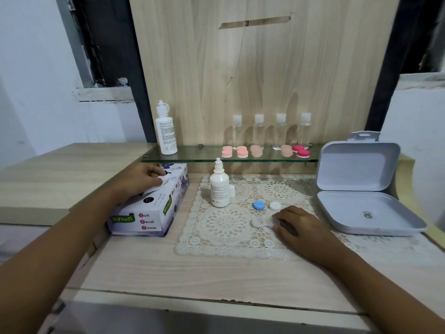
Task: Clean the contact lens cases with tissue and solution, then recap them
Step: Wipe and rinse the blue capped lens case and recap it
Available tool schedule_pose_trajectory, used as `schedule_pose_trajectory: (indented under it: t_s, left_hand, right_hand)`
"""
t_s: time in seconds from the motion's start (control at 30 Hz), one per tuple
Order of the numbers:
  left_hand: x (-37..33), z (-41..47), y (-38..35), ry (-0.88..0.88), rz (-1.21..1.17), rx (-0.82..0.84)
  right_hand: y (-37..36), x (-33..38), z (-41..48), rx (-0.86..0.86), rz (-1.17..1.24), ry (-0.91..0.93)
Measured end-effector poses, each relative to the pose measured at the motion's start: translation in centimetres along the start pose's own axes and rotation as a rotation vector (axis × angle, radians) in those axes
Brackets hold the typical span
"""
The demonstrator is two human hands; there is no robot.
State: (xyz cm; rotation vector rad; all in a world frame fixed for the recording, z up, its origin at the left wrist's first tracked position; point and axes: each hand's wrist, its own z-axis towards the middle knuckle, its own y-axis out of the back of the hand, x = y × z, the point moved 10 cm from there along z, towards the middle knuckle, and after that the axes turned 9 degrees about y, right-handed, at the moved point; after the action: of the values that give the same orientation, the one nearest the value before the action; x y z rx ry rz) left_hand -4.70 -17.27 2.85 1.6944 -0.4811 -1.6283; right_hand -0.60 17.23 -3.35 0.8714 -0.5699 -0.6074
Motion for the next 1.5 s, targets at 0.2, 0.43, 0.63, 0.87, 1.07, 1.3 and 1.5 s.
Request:
schedule_pose_trajectory:
  t_s: [0.2, 0.43, 0.63, 0.87, 1.07, 1.3, 1.5]
  left_hand:
    - [0.5, 0.0, 2.1, 0.060, -0.101, -0.181]
    - [-0.6, -0.7, 5.7, -0.020, -0.380, -0.351]
    - [-4.3, -3.2, 6.4, -0.201, -0.501, -0.402]
    - [-10.2, -6.6, 2.5, -0.326, -0.330, -0.304]
    - [-12.9, -8.9, -5.9, -0.392, -0.146, 0.048]
    - [-12.7, -9.5, -15.2, -0.446, 0.018, 0.270]
    - [-12.4, -8.6, -18.0, -0.511, 0.105, 0.247]
  right_hand:
    - [0.0, 0.0, 0.0, 0.007, -0.008, 0.001]
    - [0.0, -0.1, 0.0, 0.014, -0.008, -0.007]
    - [0.0, 0.0, -0.1, 0.004, -0.002, -0.010]
    - [0.0, 0.0, 0.0, -0.002, 0.003, -0.005]
    - [0.1, 0.2, 0.0, -0.005, 0.020, -0.004]
    - [0.2, 0.1, 0.0, -0.006, 0.033, -0.013]
    - [0.0, -0.1, 0.1, 0.010, 0.043, -0.026]
